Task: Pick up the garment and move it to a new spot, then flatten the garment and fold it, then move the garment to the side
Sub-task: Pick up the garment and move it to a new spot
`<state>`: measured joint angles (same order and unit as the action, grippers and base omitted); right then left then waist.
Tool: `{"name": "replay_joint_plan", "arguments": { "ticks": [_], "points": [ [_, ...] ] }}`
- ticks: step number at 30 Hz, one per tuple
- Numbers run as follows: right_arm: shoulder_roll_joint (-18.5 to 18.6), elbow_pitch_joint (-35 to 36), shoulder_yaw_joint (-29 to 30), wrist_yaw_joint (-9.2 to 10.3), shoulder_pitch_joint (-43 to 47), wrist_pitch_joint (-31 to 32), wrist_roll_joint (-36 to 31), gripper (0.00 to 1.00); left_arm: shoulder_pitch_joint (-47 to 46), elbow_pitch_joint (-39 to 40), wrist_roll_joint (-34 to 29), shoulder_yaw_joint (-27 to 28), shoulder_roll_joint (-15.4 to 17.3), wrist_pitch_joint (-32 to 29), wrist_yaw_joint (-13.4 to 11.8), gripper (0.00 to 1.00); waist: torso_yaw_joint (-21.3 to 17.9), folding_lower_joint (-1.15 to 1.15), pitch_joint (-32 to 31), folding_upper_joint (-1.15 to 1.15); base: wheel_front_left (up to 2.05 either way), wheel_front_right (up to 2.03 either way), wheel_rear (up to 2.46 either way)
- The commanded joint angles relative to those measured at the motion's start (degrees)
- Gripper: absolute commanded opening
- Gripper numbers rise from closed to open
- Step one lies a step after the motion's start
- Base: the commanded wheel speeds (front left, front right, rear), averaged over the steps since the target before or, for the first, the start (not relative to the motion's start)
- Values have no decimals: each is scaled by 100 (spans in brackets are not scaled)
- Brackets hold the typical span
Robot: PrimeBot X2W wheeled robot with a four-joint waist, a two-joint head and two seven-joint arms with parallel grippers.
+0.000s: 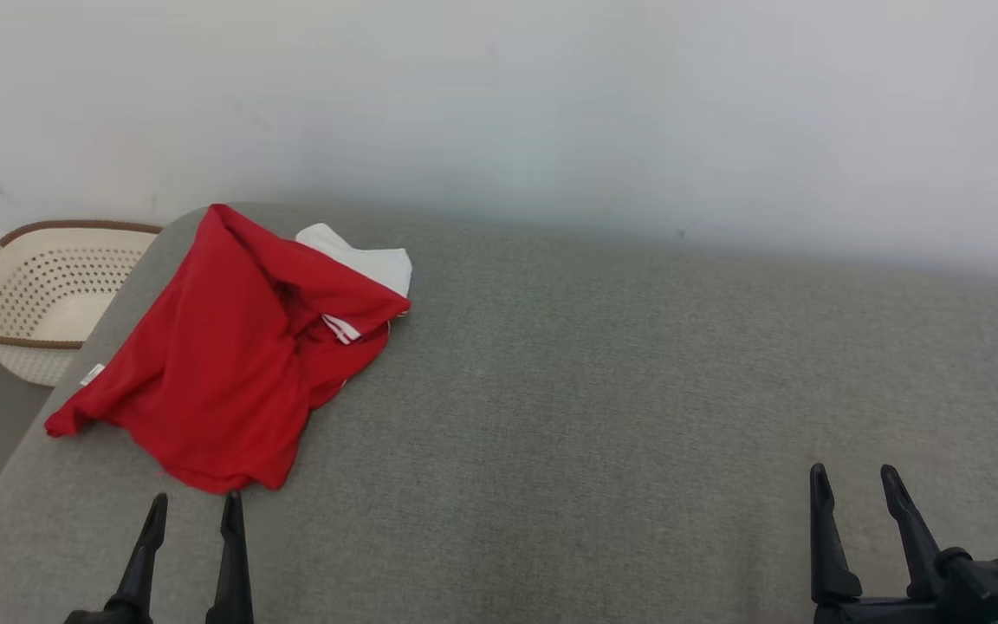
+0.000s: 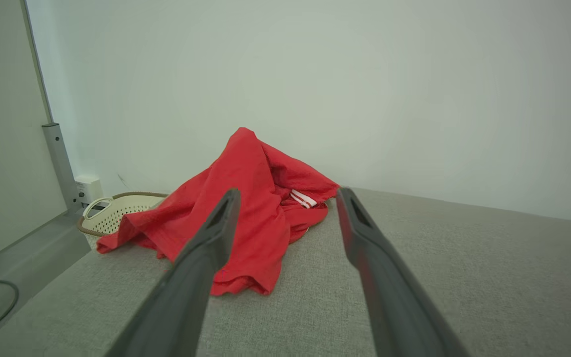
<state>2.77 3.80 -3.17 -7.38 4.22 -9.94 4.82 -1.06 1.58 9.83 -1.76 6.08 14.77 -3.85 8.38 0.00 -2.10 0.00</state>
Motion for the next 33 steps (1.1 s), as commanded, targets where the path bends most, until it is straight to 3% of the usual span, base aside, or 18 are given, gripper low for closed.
{"name": "replay_joint_plan", "arguments": {
  "ticks": [1, 20, 33],
  "points": [
    [20, -24, -16, -21, 30, -19, 24, 100, 50, 3, -1, 30, 22, 3, -22, 100, 287, 0, 2, 0, 0, 0, 0],
    [20, -198, -240, -21, -82, -70, 124, 100, -14, 23, 32, 216, 139, -79, -314, 100, 1382, 0, 8, 0, 0, 0, 0],
    [20, -239, -335, -21, -139, -66, 182, 100, 3, 96, 229, 417, 148, -58, -446, 100, 1625, 0, -21, 0, 0, 0, 0]
  ]
}}
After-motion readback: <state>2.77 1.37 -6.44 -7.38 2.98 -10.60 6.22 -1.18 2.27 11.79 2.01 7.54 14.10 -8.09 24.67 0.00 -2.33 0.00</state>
